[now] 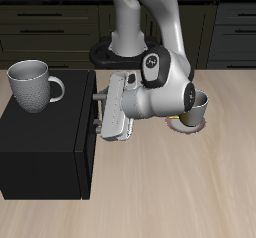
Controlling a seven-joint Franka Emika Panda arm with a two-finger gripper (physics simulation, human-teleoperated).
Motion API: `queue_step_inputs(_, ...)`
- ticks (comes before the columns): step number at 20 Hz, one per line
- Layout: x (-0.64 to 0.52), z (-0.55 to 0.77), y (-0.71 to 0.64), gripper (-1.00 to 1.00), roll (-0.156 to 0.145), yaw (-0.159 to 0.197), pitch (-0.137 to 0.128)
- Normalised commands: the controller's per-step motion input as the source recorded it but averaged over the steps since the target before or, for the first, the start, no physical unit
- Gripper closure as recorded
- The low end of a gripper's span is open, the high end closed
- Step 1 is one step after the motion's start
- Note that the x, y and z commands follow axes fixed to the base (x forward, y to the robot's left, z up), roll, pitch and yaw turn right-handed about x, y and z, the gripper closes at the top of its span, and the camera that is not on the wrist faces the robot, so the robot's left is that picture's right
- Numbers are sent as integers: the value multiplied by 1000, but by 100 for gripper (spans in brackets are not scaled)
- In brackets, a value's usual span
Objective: Open the microwave
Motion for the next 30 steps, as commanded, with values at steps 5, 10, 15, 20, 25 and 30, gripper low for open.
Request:
queue_step_inputs(5, -263, 95, -390, 100, -28, -15, -63)
queue_step_inputs(10, -146, 28, -108, 100, -25, -1, -12)
queue_step_inputs(15, -57, -79, 26, 100, 0, 22, -2)
queue_step_inputs(20, -21, -127, 116, 100, 12, 27, 28)
queue_step_inputs(25, -59, -55, 261, 100, -1, 32, 6)
queue_step_inputs(30, -63, -67, 325, 100, 35, 15, 18)
